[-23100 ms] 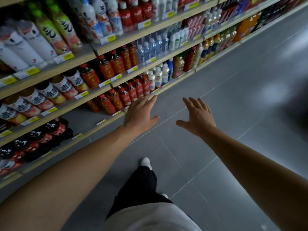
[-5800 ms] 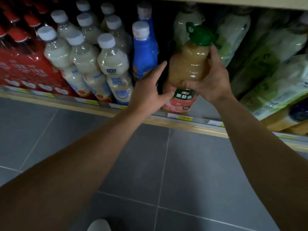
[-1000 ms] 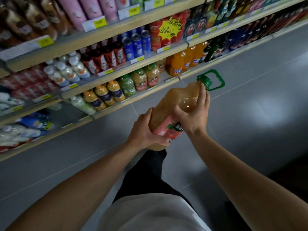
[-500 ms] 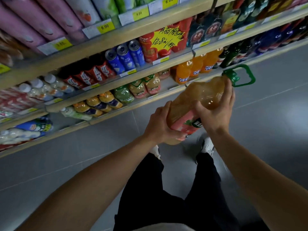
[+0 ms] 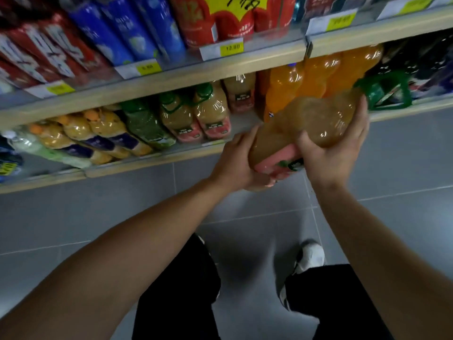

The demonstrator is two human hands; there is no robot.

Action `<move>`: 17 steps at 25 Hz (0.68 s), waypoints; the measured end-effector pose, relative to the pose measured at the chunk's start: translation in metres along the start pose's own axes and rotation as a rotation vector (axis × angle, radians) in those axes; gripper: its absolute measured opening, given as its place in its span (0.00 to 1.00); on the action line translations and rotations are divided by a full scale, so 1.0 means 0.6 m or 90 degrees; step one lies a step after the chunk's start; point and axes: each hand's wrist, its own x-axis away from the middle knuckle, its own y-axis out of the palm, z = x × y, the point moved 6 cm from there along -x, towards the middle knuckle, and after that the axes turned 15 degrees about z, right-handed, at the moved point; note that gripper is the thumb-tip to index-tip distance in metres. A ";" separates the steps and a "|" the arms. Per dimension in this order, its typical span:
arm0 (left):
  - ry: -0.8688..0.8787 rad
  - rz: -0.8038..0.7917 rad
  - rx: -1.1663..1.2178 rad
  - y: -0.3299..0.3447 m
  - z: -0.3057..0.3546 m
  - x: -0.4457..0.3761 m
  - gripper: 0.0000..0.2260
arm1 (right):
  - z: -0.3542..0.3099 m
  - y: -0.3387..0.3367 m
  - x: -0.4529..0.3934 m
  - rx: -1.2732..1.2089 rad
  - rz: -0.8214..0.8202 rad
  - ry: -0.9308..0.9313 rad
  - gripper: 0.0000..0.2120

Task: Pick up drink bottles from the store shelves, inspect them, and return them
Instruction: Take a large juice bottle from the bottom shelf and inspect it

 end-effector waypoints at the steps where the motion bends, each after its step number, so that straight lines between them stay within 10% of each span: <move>1: 0.010 0.021 -0.003 0.019 -0.028 -0.022 0.59 | 0.026 0.022 -0.011 -0.010 0.007 -0.020 0.48; 17: 0.181 0.311 0.038 0.192 -0.282 -0.230 0.56 | 0.213 0.230 -0.035 -0.072 0.110 -0.371 0.48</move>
